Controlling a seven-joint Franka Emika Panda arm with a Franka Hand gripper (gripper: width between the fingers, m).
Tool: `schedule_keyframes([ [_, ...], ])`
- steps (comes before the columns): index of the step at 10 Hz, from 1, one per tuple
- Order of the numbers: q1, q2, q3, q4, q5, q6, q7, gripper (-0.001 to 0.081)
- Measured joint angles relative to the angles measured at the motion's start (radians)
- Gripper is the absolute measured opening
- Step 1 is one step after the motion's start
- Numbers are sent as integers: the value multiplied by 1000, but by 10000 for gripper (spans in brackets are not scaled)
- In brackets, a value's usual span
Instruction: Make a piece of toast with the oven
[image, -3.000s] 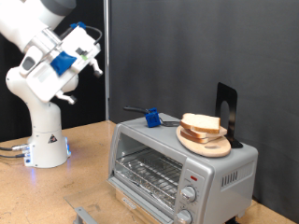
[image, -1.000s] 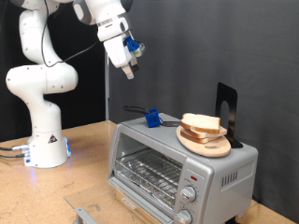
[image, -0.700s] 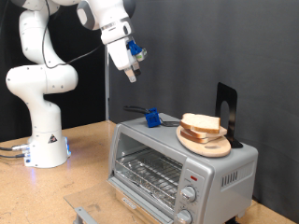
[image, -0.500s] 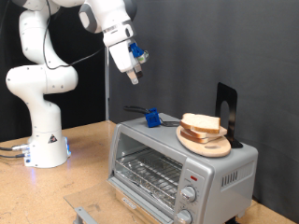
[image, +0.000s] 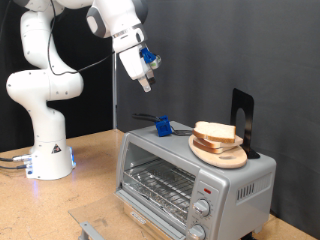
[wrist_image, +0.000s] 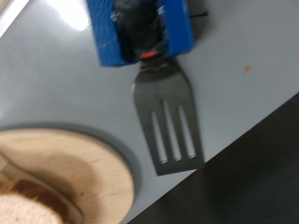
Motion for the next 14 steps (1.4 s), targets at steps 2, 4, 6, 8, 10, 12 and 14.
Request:
schedule_keyframes([
  [2,3,10,38,-28,16,82,-27,807],
  [4,10,41,61,-35,39,97,-37,807],
  [6,13,80,90,-34,59,114,-33,807],
  [8,13,116,117,-34,65,162,-31,807],
  [10,13,151,133,-33,66,204,-31,807],
  [12,12,172,136,-31,66,212,-32,807],
  [14,11,178,131,-31,66,212,-32,807],
])
